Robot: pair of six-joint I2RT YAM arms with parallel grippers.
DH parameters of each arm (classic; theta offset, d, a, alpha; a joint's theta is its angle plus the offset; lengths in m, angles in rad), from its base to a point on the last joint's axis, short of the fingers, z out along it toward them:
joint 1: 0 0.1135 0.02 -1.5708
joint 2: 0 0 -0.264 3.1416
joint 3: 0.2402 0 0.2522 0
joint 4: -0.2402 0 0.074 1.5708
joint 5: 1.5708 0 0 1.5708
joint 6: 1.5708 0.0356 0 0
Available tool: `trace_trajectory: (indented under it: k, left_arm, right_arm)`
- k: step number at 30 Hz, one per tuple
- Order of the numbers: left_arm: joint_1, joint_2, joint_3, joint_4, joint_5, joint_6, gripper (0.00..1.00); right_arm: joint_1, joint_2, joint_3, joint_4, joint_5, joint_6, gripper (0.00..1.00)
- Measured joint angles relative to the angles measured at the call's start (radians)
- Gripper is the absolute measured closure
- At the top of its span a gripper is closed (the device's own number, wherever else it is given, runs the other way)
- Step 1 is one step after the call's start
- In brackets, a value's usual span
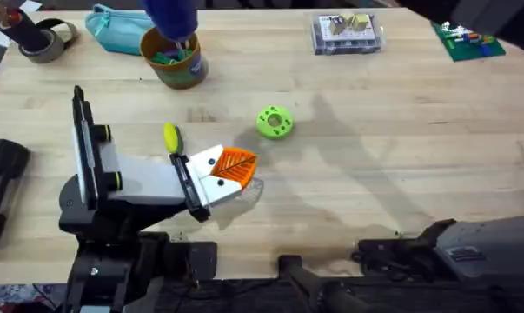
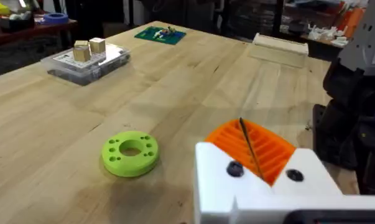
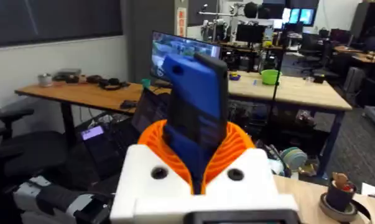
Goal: Pick up the gripper from the table and insert it into the empty holder that is missing its gripper. Then pick up a screw, insert it into the mounting hole, and use the screwdriver to tighten it. Finally, clean up the table by picking up the vegetable and placing it into the bucket.
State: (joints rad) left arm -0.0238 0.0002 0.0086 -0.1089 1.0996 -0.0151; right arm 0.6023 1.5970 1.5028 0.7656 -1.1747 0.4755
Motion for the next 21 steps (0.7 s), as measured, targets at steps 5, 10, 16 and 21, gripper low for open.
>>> trace_trajectory:
  k: [5,10,16,21]
  left_arm:
    - [0.0,0.0,0.0,0.0,0.0,0.0,0.989]
    - [0.0,0.0,0.0,0.0,0.0,0.0,0.989]
    - [0.0,0.0,0.0,0.0,0.0,0.0,0.989]
    - [0.0,0.0,0.0,0.0,0.0,0.0,0.989]
  right_arm:
    - [0.003,0.0,0.0,-0.012,-0.022,0.0,0.956]
    - [0.005,0.0,-0.001,-0.021,-0.029,-0.002,0.954]
    - [0.021,0.0,-0.042,-0.01,-0.028,-0.011,0.955]
    - [0.042,0.0,-0.096,0.037,-0.028,-0.012,0.954]
